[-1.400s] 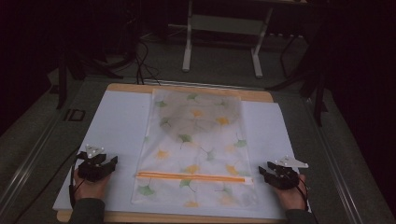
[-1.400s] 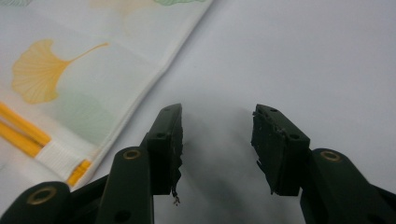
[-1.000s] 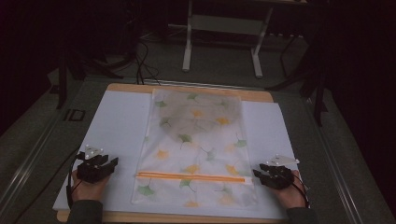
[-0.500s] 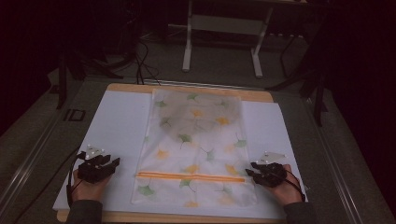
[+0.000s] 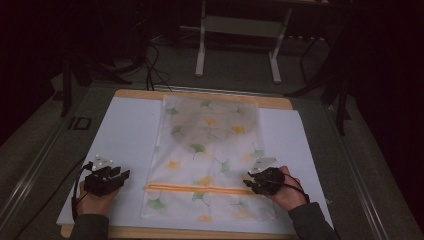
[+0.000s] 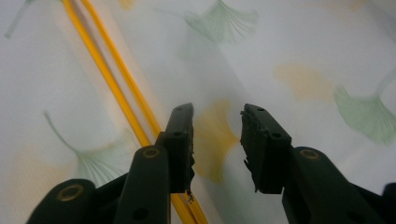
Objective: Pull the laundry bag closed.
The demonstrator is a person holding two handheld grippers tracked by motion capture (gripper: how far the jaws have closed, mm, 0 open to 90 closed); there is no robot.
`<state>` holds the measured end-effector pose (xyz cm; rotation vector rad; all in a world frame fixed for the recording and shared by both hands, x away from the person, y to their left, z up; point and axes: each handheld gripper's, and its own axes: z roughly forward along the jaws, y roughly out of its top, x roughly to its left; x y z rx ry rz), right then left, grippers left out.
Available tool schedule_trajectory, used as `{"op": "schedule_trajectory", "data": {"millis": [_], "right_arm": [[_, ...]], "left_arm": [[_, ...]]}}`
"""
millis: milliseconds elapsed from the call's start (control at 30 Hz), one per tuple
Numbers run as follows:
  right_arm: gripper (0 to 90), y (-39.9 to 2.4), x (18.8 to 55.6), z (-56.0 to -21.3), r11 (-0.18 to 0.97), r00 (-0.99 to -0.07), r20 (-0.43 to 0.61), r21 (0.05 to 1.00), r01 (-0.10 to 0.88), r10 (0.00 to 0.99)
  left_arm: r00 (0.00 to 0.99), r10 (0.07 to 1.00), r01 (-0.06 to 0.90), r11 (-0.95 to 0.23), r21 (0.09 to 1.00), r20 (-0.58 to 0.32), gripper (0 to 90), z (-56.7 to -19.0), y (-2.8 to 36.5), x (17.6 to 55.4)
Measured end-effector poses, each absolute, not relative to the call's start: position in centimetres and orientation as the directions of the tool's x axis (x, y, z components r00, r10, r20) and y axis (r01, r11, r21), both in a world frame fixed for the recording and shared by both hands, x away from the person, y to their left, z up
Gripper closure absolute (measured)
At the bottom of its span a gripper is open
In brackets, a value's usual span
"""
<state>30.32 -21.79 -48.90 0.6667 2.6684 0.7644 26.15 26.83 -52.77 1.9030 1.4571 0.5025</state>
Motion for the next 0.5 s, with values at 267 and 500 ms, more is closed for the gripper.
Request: {"op": "schedule_trajectory", "data": {"millis": [267,500], "right_arm": [[67.2,-18.5,30.6,-48.4,0.803,-0.897,-0.153,0.524,0.282,0.415],[67.0,-15.7,30.7,-48.1,0.821,-0.92,-0.158,0.522,0.231,0.359]], "left_arm": [[0.308,0.947,0.685,-0.149,0.713,-0.098,59.0,-52.7,26.8,26.2],[0.31,0.946,0.683,-0.15,0.715,-0.097,58.9,-52.6,26.9,26.2]]}}
